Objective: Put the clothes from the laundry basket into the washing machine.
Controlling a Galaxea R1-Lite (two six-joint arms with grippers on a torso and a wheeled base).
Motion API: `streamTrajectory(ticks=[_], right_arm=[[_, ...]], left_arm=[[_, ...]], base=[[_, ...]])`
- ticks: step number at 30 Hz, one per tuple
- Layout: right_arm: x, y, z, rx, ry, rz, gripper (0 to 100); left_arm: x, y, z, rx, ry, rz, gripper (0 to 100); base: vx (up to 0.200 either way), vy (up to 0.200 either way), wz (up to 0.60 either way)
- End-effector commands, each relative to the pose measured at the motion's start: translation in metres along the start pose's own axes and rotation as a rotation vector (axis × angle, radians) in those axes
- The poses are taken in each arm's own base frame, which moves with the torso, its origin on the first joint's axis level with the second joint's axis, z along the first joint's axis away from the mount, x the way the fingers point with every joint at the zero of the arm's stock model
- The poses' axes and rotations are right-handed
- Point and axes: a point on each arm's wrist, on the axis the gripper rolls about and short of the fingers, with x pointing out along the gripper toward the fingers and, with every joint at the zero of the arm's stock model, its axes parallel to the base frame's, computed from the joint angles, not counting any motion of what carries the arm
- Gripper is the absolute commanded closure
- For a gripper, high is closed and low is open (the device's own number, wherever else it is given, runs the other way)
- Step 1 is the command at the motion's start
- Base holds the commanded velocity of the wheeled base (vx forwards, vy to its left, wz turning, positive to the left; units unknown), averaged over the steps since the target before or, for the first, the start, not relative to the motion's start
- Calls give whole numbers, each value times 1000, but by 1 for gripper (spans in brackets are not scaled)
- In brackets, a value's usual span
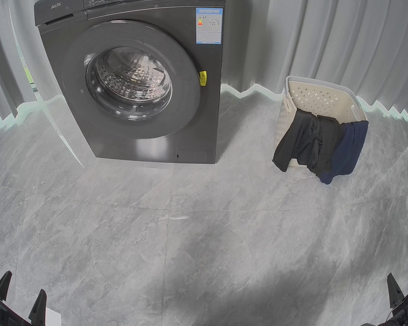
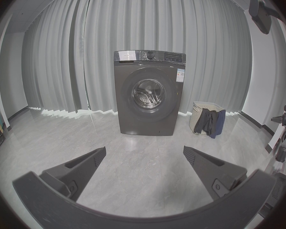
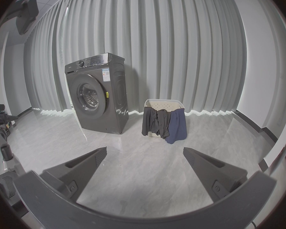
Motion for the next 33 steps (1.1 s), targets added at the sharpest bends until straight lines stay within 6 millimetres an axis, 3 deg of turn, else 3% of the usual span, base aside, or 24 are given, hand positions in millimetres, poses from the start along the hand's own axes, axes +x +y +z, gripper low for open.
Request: streamTrajectory(ticks=[1,4,10,20,29,33], right_arm=[[0,0,-5,0,1,1,0],[0,0,-5,0,1,1,0],[0,0,-5,-3,1,6,0],[0,0,-5,-2,0,6,0],[0,0,-5,-2,0,6,0],[0,0,-5,-2,0,6,0]], left_arm=[[0,0,-4,0,-4,0,0],[0,0,-5,0,-3,0,0],[0,0,-5,2,-3,0,0],[0,0,-5,-1,-3,0,0],[0,0,-4,-4,-4,0,0],[0,0,-4,-4,-4,0,0]], base=[[0,0,0],[0,0,0],[0,0,-600],[0,0,0],[200,0,0],[0,0,0]])
